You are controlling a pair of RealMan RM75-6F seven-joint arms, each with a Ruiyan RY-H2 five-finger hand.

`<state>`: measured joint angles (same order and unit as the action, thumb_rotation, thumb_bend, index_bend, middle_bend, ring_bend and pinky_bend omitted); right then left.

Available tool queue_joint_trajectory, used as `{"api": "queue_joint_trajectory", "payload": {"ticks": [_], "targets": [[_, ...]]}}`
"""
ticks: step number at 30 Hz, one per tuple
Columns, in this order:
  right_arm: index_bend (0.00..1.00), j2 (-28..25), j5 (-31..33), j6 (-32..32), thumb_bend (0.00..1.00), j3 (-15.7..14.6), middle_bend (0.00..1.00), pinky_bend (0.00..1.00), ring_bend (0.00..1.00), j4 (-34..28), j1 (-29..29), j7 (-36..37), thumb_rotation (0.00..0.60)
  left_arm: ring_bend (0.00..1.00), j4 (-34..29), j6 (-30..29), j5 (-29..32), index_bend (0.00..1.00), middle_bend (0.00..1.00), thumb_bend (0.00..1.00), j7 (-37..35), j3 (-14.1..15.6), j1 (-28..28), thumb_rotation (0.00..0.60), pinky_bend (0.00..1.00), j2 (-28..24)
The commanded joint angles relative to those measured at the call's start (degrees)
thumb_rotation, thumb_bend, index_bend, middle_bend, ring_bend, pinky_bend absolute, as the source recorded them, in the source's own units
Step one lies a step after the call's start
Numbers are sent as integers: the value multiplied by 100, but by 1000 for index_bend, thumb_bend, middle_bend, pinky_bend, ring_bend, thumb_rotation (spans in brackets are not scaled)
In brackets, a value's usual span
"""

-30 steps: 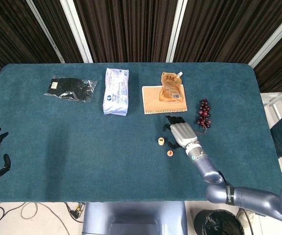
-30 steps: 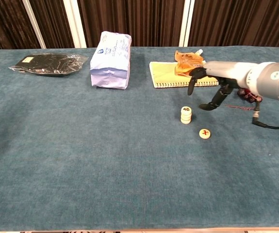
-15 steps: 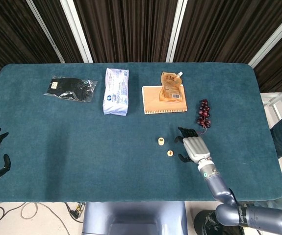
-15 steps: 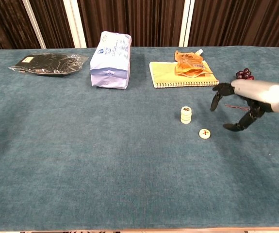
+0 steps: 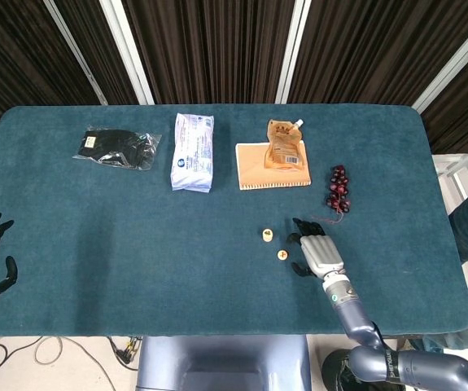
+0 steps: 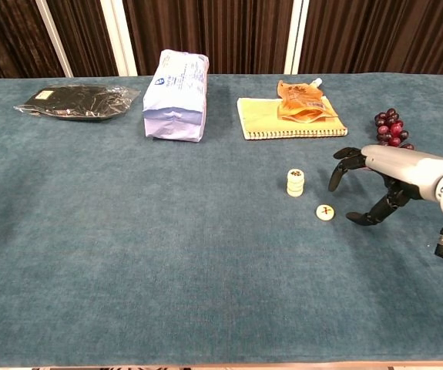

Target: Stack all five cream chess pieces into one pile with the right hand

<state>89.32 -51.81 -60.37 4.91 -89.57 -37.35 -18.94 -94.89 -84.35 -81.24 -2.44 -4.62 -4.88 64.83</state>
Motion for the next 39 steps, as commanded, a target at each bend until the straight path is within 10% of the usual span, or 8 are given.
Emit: {"api": "queue_joint_trajectory", "payload": {"ticks": [1,39], "targets": [[341,51,-14,2,407,15,0,0,0,35,21,-26,600,0,-4,10,11,145,0,624,0,-1,-1,600,0,-4],[435,711,-334,100,407,308,0,0,0,693,272,136,600,0,-20,43,51,145,0,624,55,-1,-6,600,0,-12]]}}
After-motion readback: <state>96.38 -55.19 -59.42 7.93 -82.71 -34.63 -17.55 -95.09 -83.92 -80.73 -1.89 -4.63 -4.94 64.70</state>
